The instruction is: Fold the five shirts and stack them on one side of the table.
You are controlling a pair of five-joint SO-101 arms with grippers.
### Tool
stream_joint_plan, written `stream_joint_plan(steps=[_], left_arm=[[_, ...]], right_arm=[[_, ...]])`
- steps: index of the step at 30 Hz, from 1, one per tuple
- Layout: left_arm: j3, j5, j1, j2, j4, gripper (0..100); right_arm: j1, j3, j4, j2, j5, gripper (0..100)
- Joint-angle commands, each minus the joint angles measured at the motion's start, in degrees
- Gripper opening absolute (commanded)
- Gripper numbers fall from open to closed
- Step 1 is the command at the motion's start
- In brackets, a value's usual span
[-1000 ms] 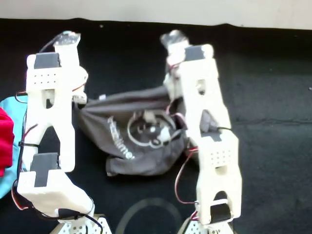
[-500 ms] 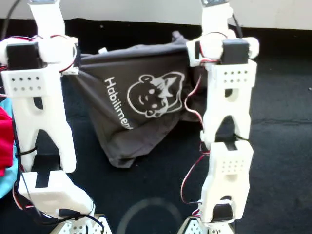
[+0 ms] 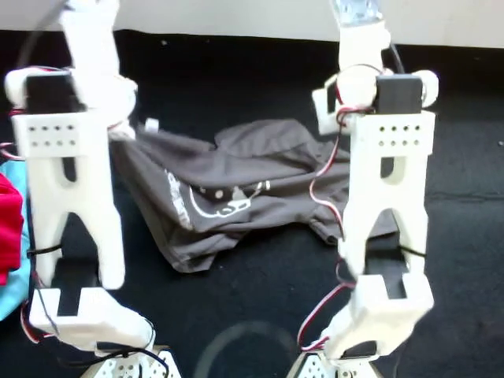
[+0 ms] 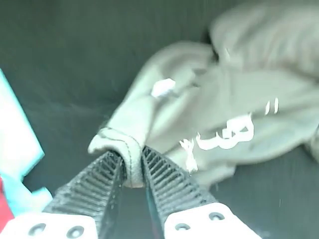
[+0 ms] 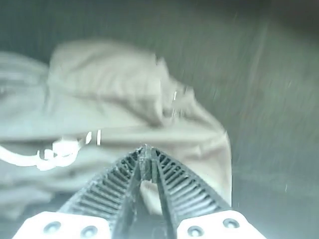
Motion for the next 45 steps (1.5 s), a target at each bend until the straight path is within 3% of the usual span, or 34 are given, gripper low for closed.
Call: stream_joint_plan(steps=[1,5,12,16,18,22,32,35,38,45], left_arm=[[12.44,-0.35,2.68,-4.0,0.0,1],[26.07,-0.53,2.42,-3.65,-0.62,1],[45.58,-0.53,2.33,-2.24,-9.05,1],[52.53,-0.53,2.33,-2.15,-16.35,1],[53.85,-0.53,2.33,-2.15,-18.46,1],[54.29,-0.53,2.33,-2.24,-19.43,1],[54.29,-0.53,2.33,-2.68,-19.43,1],[54.29,-0.53,2.33,-2.68,-19.43,1],[54.29,-0.53,2.33,-2.68,-19.34,1],[54.29,-0.53,2.33,-2.68,-19.08,1]], right_arm=[[0.57,12.97,0.31,-8.22,1.49,0.6],[0.48,29.23,-2.33,-14.2,1.49,0.6],[-1.8,57.27,-19.21,-20.53,1.49,0.9],[-3.03,58.86,-27.47,-20.35,1.14,8.8],[-4.09,56.13,-30.2,-19.47,1.05,15.3],[-4.79,43.65,-29.85,-10.33,1.05,16.5],[-4.88,-5.23,-25.54,29.23,1.05,16.7],[-4.97,-17.1,-25.19,39.78,0.97,22.4],[-5.14,-26.15,-23.43,48.4,-0.44,28.6],[-6.02,-35.38,-22.73,60.0,-3.34,28.5]])
